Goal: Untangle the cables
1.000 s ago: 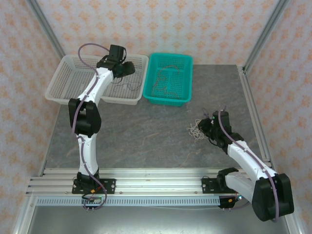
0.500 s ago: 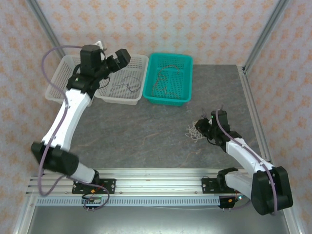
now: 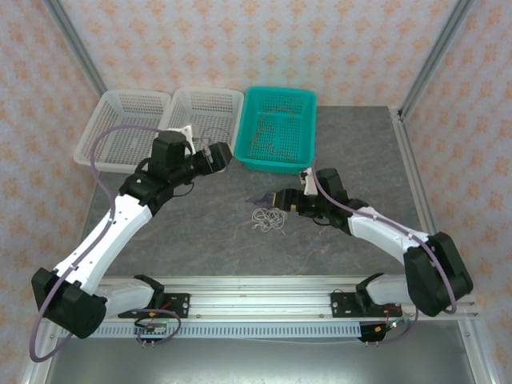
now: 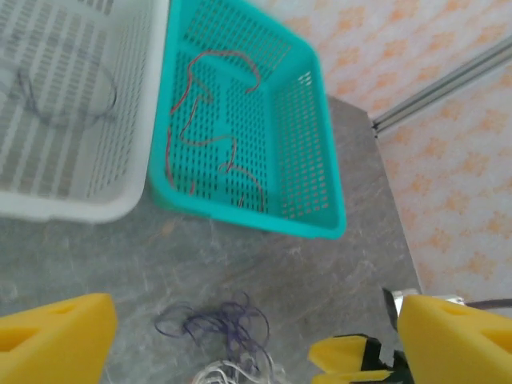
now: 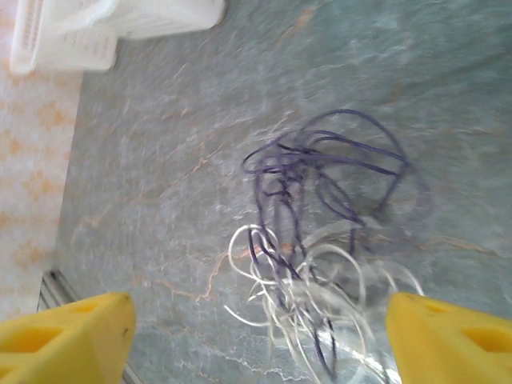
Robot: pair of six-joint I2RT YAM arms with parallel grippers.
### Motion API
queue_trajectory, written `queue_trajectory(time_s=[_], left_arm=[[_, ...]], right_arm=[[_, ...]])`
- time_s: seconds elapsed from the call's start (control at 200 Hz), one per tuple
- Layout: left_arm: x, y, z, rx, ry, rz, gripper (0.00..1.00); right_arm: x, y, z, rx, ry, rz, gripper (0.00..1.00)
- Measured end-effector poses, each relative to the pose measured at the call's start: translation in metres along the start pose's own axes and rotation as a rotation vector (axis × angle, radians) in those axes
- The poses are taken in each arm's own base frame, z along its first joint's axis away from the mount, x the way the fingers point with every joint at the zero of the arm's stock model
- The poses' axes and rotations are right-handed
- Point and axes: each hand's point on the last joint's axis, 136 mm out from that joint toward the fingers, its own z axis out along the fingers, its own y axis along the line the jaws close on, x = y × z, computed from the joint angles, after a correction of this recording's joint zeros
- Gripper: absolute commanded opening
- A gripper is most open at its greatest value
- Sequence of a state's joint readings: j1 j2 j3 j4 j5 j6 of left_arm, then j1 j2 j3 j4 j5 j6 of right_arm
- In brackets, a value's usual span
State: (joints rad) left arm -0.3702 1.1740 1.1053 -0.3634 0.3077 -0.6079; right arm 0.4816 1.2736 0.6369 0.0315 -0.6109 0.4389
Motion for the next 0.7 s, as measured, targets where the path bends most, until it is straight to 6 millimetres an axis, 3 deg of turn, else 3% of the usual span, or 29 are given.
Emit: queue_trajectory(time_s=[0.115,0.225,0.32,0.495,0.701], left_arm=[[0.024,-0.005,0.007,0.005,0.060,0.018,0.79],[0.052,-0.020,0.020,0.020,0.129,0.044,0.64],[0.076,-0.017,0.042,-0.028,0.195,0.033,0.53],[0.107,0.017,0.081,-0.198,0.248,0.007,0.34],[0.131,0.048,0.109,-0.315,0.297,0.012,0.27]], right_arm=[[-0.007,-0.008,-0.028,0.052,-0.142,-0.029,0.89],[-0.025,-0.005,-0.061,0.077,-0.320,-0.060,0.89],[-0.033,-0.009,-0.080,0.104,-0.425,-0.063,0.89],[-0.033,-0.022,-0.084,0.164,-0.451,-0.034,0.88],[-0.030,-0.030,-0.080,0.190,-0.436,-0.005,0.88]])
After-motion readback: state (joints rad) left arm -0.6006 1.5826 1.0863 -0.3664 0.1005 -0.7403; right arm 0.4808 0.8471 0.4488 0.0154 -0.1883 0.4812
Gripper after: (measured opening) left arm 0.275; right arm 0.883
